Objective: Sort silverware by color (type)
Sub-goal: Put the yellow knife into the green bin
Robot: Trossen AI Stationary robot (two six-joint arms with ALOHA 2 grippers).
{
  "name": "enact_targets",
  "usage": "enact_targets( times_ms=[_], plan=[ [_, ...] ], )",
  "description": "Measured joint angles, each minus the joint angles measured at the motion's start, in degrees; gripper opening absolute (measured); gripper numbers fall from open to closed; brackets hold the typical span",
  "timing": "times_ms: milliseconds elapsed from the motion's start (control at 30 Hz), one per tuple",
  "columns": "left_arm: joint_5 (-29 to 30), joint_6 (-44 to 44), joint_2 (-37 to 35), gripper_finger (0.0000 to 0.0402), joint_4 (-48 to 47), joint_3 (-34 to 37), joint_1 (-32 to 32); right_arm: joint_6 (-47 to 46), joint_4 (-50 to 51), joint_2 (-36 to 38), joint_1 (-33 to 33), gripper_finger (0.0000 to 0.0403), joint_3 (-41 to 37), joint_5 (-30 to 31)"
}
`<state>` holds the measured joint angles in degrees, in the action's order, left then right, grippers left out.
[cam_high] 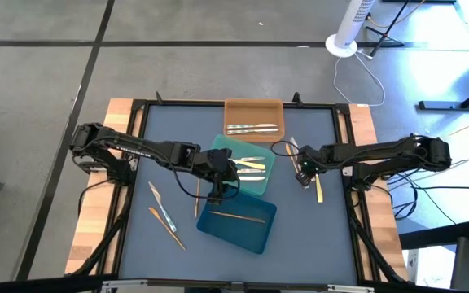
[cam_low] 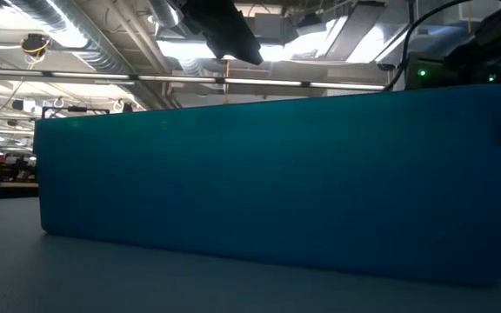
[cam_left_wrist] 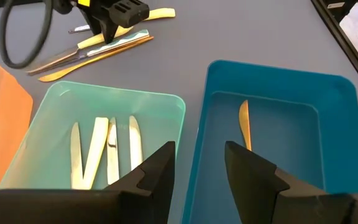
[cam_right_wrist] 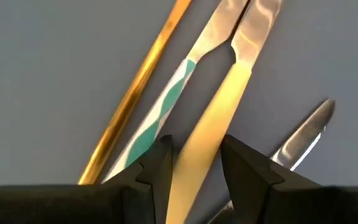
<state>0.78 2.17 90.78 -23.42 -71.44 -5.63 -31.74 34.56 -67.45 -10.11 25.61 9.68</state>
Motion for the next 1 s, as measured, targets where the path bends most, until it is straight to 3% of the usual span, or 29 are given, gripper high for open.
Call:
enact_targets(
  times_ms=[700,1000],
  plan=[
    [0.0,-0.02,0.02,0.0134,0.07,0.0,0.0,0.01,-0.64,-2.79,-0.01,0.0125,0.12,-0.2],
    [0.02,-0.02,0.02,0.0134,0.07,0.0,0.0,-0.01,-0.67,-2.81,0.0,0.0052,0.11,-0.29]
  ],
)
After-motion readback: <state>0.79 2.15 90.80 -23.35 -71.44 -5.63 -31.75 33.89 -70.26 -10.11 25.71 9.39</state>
